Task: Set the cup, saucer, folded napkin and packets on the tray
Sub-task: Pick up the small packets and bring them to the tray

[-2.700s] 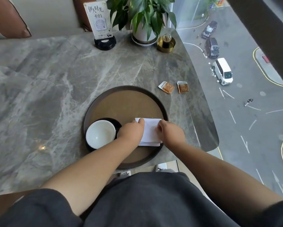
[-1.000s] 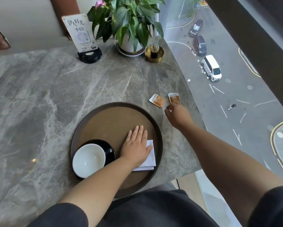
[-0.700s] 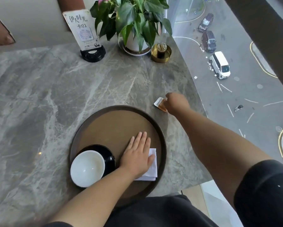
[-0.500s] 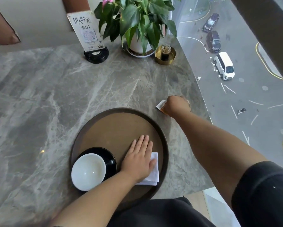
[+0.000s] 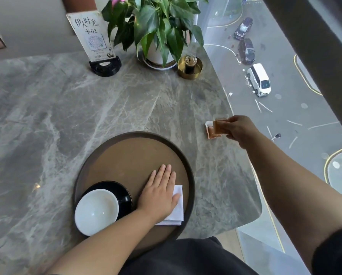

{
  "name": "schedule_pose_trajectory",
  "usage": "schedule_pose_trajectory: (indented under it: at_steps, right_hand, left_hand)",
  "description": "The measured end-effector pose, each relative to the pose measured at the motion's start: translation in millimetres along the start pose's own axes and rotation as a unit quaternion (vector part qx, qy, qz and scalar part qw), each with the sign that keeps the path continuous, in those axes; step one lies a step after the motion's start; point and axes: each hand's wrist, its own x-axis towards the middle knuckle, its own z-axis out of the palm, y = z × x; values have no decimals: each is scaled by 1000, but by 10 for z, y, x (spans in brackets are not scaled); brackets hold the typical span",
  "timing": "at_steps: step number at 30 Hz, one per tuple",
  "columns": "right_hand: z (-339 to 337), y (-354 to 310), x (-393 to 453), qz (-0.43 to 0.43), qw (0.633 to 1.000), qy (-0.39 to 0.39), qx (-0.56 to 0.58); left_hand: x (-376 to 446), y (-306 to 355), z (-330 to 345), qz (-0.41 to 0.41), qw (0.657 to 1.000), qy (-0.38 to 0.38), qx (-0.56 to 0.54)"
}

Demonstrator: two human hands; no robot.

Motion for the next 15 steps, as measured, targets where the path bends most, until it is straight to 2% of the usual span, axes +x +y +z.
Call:
schedule_pose_trajectory:
  at_steps: [8,12,15]
  right_hand:
    - [165,81,143,-4,994,7,-113]
    - [228,93,135,-32,974,26,-221]
    - [257,88,122,-31,967,29,-253]
  left_hand:
    - [-1,0,-26,3,1000,15,9]
    - [-6,-4,-23,0,1000,12,8]
    - [0,-8,-26,-4,1000,6,8]
